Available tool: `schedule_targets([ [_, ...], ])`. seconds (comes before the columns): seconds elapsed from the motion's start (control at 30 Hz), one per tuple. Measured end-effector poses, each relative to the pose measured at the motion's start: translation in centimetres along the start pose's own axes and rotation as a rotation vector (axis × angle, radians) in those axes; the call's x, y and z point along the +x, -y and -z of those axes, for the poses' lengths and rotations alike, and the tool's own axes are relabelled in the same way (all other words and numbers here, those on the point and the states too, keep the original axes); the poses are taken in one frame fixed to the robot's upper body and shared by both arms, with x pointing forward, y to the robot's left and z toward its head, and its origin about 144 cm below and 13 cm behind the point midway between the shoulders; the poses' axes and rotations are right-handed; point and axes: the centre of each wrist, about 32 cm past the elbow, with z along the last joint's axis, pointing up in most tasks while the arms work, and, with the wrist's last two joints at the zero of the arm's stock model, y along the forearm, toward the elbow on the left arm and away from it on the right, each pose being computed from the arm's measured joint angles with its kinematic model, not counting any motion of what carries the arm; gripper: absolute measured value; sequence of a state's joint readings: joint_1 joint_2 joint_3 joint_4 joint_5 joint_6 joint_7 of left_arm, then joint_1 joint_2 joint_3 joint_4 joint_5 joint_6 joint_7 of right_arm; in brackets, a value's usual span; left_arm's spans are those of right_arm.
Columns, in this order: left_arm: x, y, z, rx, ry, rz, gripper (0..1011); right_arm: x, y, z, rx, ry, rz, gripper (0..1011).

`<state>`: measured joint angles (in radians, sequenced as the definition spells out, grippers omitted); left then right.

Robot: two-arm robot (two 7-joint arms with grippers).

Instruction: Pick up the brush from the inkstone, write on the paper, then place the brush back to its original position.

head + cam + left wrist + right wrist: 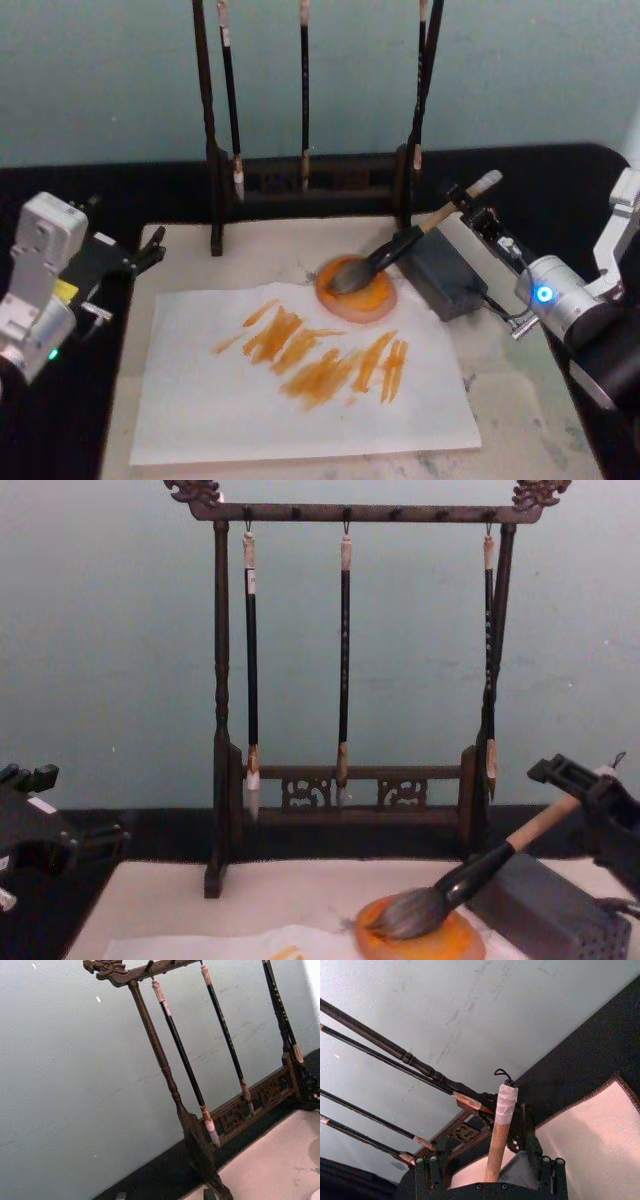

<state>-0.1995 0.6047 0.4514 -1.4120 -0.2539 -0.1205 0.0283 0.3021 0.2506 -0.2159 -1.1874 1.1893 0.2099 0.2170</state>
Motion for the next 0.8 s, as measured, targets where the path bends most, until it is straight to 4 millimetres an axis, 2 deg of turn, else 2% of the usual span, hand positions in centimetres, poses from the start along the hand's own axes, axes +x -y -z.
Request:
schedule_targets([
  [0.8, 0.0, 0.0, 0.0, 0.0, 0.0, 0.0, 1001, 0.2, -1.5, 0.0, 0.001, 0.011, 0.002, 1000],
])
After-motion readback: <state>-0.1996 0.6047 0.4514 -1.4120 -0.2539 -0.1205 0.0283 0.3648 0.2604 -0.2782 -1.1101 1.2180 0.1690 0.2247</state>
